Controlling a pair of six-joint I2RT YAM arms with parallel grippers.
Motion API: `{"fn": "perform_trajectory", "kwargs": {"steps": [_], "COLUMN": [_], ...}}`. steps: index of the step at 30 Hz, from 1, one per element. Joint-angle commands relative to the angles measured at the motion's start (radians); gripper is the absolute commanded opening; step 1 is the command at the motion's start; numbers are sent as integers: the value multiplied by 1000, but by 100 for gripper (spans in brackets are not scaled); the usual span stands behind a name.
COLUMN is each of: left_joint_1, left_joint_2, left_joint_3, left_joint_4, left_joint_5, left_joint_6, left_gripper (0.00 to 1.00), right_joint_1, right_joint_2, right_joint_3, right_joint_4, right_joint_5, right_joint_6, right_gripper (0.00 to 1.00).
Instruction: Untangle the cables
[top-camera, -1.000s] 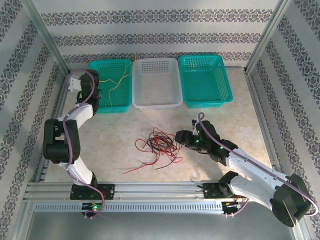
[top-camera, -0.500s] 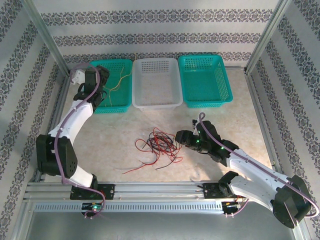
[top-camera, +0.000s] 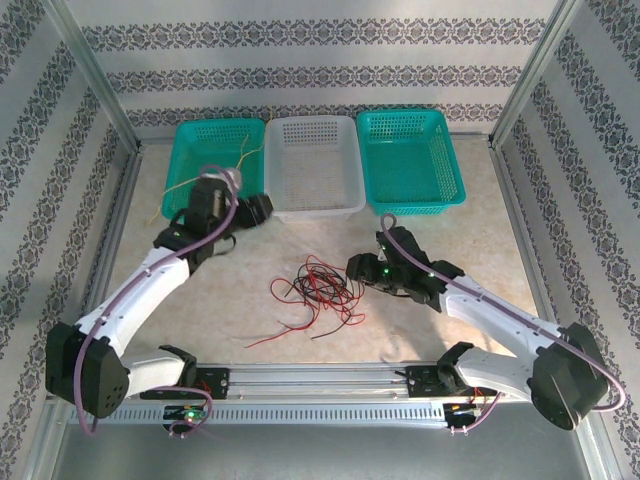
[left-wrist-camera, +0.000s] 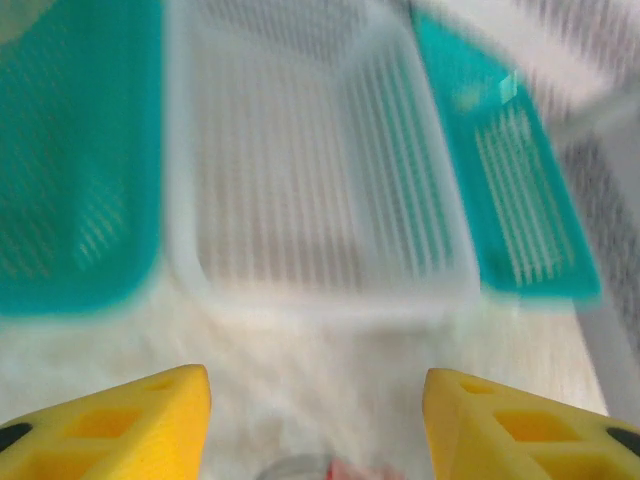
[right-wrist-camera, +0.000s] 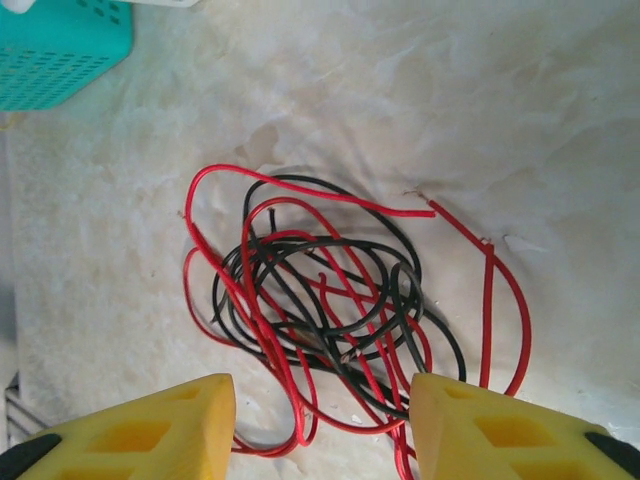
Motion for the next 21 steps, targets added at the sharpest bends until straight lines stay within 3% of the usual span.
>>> {"fn": "perform_trajectory", "kwargs": {"steps": [1,6,9,13,18,21], "left_joint_1": [-85,-148,-187,-252,-279,-286], "left_joint_2": [13,61,94,171,261,314], "left_joint_3": [-91,-178,-194,-159,-130,-112], "left_joint_4": [17,161,212,161,153,186], "left_joint_5": [133,153,147,103,65,46], "left_joint_6": [27,-80,-108,-88,-96,-117], "left_gripper": [55,51,61,73,78,78], "right_joint_1": [20,55,61,60,62,64], "right_joint_2": [51,189,263,317,260,171], "right_joint_3": [46,112,130,168,252,294], "right_joint_4": [-105,-148,-142,-132,-188,-198], "right_joint_5": [42,52,64,59,91,82], "right_joint_6": [-57,-109,-124,-143,-193,-216], "right_gripper": [47,40,38,22,2,0]}}
